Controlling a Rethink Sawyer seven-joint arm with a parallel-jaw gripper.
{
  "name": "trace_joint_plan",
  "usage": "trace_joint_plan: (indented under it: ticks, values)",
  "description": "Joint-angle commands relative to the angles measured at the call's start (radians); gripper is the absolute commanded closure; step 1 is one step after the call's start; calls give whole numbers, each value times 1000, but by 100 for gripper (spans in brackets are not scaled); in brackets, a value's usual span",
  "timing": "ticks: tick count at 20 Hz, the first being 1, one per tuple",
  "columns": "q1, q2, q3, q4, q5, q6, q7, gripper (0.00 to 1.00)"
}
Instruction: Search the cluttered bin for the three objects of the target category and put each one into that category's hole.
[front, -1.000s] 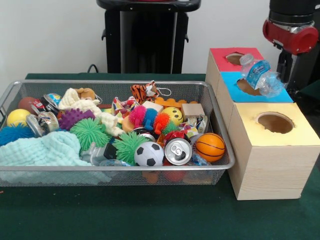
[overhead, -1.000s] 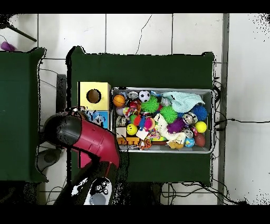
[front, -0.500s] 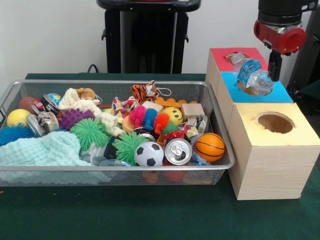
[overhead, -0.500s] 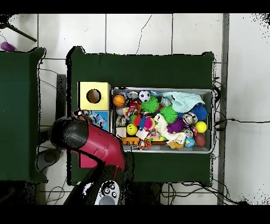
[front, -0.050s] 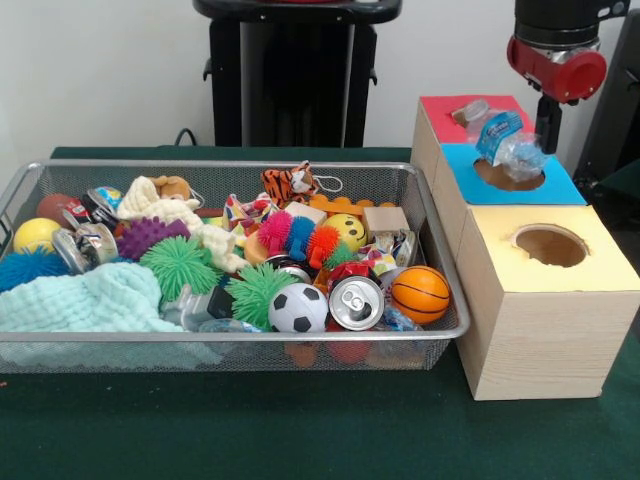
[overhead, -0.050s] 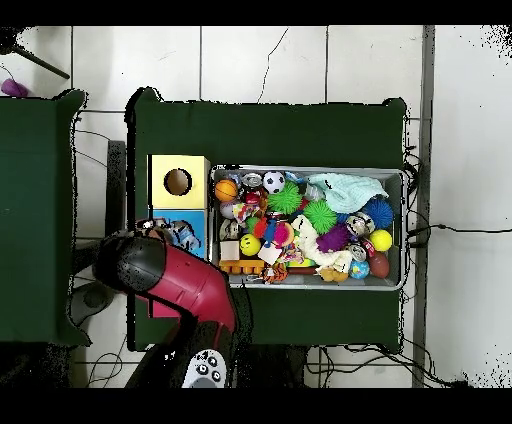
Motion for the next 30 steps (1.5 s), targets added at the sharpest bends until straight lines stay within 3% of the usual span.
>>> trace_joint_plan:
  ticks: [1, 9, 14, 30]
  values:
    - [-34, -8, 120, 95, 23, -60, 111, 100]
    - [-74, 33, 185, 111, 16, -175, 102, 100]
    - [-141, 54, 237, 124, -21, -251, 69, 100]
    - [-222, 72, 287, 126, -125, -301, 64, 100]
